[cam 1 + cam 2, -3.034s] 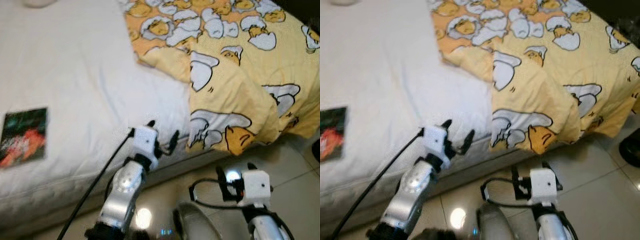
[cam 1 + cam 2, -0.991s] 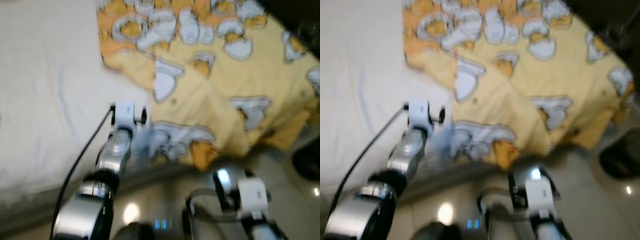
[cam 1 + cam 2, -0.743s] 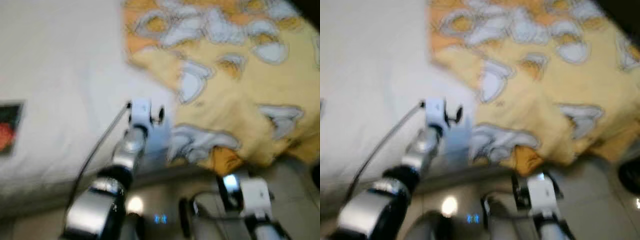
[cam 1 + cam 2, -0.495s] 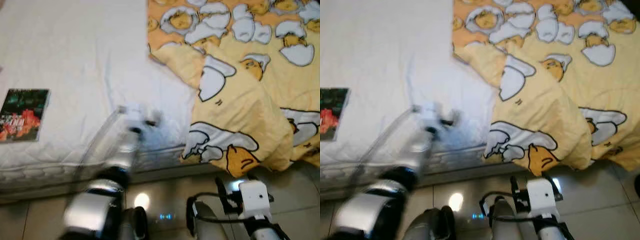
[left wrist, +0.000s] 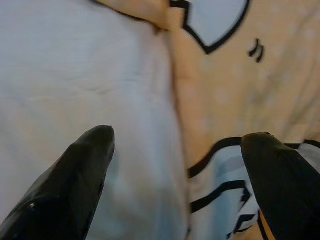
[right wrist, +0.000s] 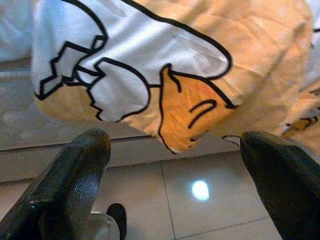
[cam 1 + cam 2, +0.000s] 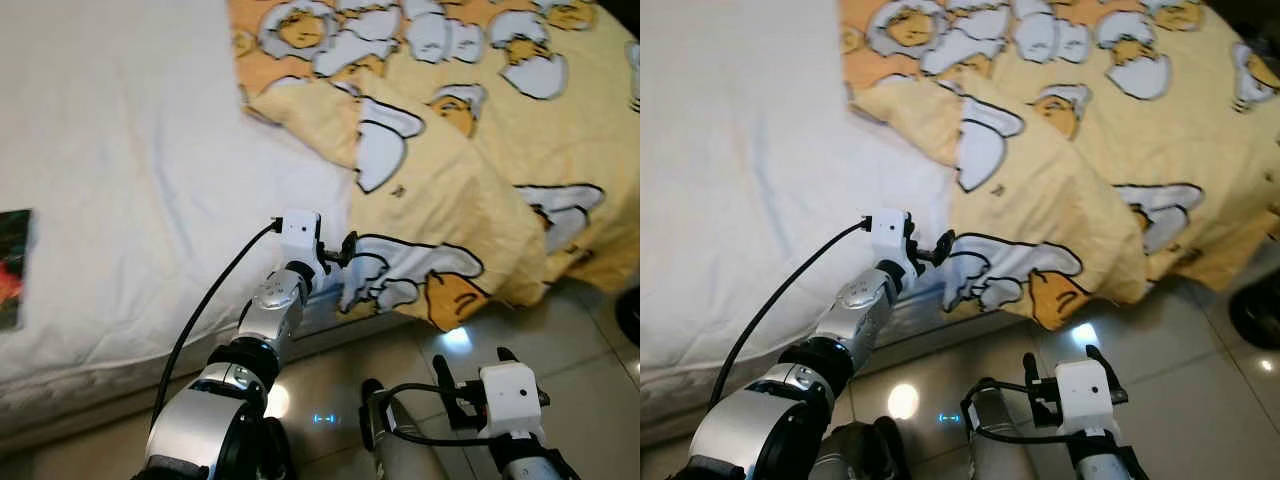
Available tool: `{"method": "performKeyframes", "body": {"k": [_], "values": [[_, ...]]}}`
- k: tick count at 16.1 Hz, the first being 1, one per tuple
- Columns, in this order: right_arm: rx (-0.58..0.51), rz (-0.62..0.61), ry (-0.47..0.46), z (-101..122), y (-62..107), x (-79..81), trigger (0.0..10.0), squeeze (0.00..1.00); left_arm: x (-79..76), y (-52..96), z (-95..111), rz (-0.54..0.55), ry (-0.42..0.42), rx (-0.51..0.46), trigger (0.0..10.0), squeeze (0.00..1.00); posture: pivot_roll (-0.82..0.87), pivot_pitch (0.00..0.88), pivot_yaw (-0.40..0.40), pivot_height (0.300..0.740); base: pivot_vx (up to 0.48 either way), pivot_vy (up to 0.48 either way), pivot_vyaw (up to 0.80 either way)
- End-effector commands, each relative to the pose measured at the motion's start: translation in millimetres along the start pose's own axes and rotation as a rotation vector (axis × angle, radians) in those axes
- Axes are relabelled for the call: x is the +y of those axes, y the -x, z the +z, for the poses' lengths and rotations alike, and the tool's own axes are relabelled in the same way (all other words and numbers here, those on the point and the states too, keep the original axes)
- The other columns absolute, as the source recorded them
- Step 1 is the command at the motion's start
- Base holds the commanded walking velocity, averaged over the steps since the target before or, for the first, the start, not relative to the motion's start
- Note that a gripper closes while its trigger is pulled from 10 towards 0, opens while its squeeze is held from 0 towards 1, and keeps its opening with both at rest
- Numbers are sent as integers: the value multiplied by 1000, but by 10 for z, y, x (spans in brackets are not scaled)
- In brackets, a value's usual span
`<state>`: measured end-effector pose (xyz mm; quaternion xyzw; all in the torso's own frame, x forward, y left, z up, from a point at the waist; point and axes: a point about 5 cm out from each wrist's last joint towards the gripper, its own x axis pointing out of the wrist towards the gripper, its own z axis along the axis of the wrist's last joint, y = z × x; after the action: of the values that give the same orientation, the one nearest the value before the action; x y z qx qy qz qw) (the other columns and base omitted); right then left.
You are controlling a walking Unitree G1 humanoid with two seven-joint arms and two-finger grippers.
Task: Clean up the room
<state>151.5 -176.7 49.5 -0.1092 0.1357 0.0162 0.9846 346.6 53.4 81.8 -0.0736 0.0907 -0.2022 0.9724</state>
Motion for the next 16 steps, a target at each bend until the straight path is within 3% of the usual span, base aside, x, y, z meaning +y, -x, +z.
{"method": "performKeyframes", "body": {"k": [1,4,5,7,9,16], "values": [[28,0,-11,-52,15,1,10000,0,-31,44,-152,-7,-63,63,10000,0,-360,230,40,719,0,0,-788],[17,8,-7,-31,11,9,10000,0,-87,68,-211,-12,-104,68,10000,0,-360,233,37,719,0,0,0],[19,6,-4,-39,18,9,10000,0,-157,101,-294,-27,-172,80,10000,0,-354,236,37,719,0,0,0],[24,6,-2,-60,24,20,10000,0,-201,141,-408,-16,-216,117,10000,0,-354,236,37,719,0,0,0],[22,5,0,-52,22,11,10000,0,-134,140,-398,103,-175,117,10000,0,-355,247,31,719,0,0,0],[22,6,8,-52,30,3,10000,0,-287,74,-340,82,-139,99,10000,0,-365,256,28,719,0,0,0]]}}
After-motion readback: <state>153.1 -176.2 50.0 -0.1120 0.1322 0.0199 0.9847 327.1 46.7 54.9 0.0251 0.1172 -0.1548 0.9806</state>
